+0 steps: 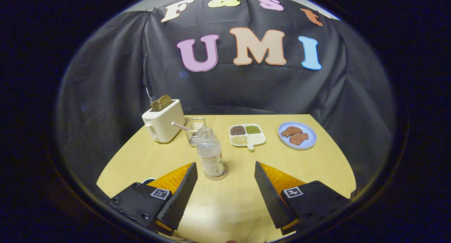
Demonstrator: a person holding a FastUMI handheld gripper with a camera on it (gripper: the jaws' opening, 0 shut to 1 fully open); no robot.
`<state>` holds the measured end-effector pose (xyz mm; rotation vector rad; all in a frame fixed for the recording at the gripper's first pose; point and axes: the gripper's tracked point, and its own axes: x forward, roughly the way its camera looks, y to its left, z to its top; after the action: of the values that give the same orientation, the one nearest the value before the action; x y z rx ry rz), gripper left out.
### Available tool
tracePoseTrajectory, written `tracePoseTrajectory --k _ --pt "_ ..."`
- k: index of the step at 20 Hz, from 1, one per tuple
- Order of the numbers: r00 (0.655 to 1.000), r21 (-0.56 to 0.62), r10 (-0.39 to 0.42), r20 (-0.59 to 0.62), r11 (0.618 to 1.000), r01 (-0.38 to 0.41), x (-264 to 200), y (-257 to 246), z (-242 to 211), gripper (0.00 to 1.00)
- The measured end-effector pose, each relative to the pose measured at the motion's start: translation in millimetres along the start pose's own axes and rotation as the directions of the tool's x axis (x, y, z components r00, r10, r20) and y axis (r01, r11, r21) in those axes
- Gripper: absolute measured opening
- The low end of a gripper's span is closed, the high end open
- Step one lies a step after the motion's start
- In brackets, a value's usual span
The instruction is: Take the bottle from table, then pour the juice into the cup, finally place the bottle on the coaster
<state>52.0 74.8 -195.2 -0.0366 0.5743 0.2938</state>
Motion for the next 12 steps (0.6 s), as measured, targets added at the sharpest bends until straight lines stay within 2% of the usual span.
tracePoseTrajectory --k 6,12 --pt "0.995 -0.019 -0.015 0.095 1.000 0.017 -48.1 -35.9 61.1 1.00" --pt "0.990 -0.009 -0.026 0.140 1.000 0.028 -79.5 -77.4 97.0 1.00"
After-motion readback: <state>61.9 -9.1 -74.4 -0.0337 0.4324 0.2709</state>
